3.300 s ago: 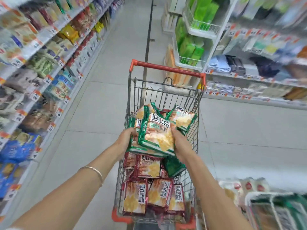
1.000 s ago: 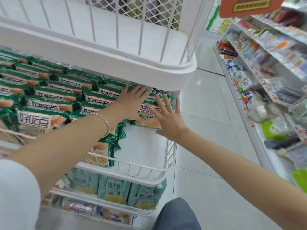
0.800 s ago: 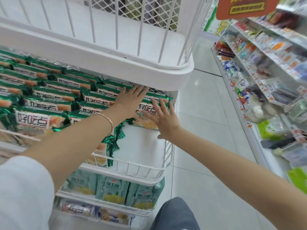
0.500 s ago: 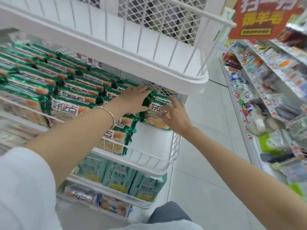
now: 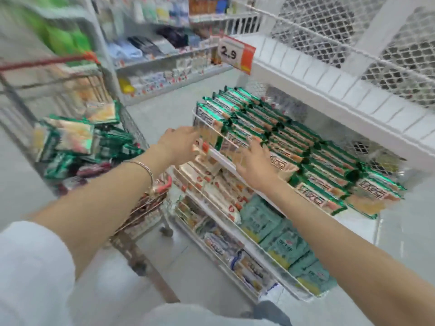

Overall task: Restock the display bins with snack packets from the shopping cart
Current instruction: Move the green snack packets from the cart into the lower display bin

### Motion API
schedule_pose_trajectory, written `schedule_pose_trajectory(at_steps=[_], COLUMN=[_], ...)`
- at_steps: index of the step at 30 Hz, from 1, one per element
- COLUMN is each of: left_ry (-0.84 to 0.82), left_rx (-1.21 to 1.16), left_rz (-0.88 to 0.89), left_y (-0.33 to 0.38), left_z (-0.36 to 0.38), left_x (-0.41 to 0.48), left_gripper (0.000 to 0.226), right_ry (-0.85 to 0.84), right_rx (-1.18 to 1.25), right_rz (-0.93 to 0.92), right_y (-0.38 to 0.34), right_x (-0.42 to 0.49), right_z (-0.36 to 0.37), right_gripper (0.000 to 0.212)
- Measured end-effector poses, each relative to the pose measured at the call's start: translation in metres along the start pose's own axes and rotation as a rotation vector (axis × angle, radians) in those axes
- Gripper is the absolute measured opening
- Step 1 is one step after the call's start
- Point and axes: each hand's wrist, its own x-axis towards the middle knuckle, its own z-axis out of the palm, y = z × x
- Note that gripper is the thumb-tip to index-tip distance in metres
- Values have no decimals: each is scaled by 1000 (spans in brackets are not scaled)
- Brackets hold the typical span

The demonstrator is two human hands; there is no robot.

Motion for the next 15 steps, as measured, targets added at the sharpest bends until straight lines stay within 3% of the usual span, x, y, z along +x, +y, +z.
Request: schedule_pose_trajectory(at_steps=[6, 15], left_ry=[-46, -125], left_rx=[-142, -328], left_rz=[-373, -800], left_y=[-130, -252], left_z=[34, 80], left_x=[-89, -170], left_gripper=[60, 44], right_ry=[-130, -425], right_rx=[76, 97], right_rz=[-238, -390], right_y=[-127, -244], right_x=[56, 135], right_z=[63, 145], right_gripper=[40, 44])
